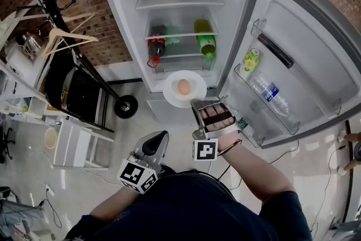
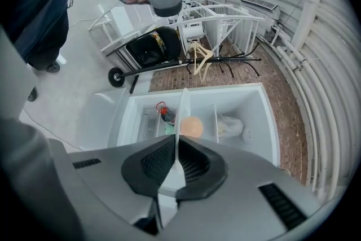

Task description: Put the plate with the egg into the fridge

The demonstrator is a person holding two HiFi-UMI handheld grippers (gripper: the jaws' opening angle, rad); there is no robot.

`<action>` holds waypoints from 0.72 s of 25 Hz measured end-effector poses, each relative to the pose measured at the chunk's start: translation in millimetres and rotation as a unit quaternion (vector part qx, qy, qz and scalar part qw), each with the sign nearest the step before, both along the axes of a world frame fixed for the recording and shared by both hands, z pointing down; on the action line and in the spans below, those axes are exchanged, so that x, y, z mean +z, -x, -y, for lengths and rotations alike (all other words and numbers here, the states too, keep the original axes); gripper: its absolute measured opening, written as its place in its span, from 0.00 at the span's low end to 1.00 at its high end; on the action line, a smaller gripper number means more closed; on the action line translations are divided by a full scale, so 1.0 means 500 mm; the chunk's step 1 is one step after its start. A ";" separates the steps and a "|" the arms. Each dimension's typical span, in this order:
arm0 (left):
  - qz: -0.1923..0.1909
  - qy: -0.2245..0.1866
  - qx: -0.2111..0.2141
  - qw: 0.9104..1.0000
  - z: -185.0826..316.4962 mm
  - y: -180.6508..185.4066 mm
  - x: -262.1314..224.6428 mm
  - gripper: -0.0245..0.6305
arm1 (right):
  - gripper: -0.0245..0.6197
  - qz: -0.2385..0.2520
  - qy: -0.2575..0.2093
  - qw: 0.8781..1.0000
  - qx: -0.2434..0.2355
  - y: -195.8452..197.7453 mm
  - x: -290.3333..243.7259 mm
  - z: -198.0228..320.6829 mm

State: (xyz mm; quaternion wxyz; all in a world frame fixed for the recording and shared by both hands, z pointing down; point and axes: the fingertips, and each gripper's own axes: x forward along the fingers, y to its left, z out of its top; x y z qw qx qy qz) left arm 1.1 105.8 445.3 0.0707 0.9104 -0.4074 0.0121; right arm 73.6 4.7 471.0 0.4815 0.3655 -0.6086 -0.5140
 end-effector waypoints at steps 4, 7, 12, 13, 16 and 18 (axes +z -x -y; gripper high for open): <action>0.000 0.004 -0.010 1.000 0.026 0.004 0.009 0.04 | 0.07 0.002 0.006 1.000 -0.008 0.005 0.010 0.031; -0.003 0.005 -0.009 1.000 0.064 0.010 0.011 0.04 | 0.07 -0.002 0.008 1.000 -0.008 0.012 0.016 0.068; -0.005 -0.002 0.008 1.000 0.157 0.030 0.008 0.04 | 0.07 -0.005 0.012 1.000 0.004 0.035 0.018 0.155; -0.006 -0.002 0.012 1.000 0.180 0.036 0.007 0.04 | 0.07 -0.007 0.012 1.000 0.008 0.041 0.017 0.176; -0.008 -0.004 0.023 1.000 0.253 0.055 0.000 0.04 | 0.07 -0.009 0.014 1.000 0.024 0.055 0.010 0.246; -0.008 -0.005 0.032 0.999 0.299 0.067 -0.004 0.04 | 0.07 -0.011 0.014 0.999 0.034 0.064 0.007 0.292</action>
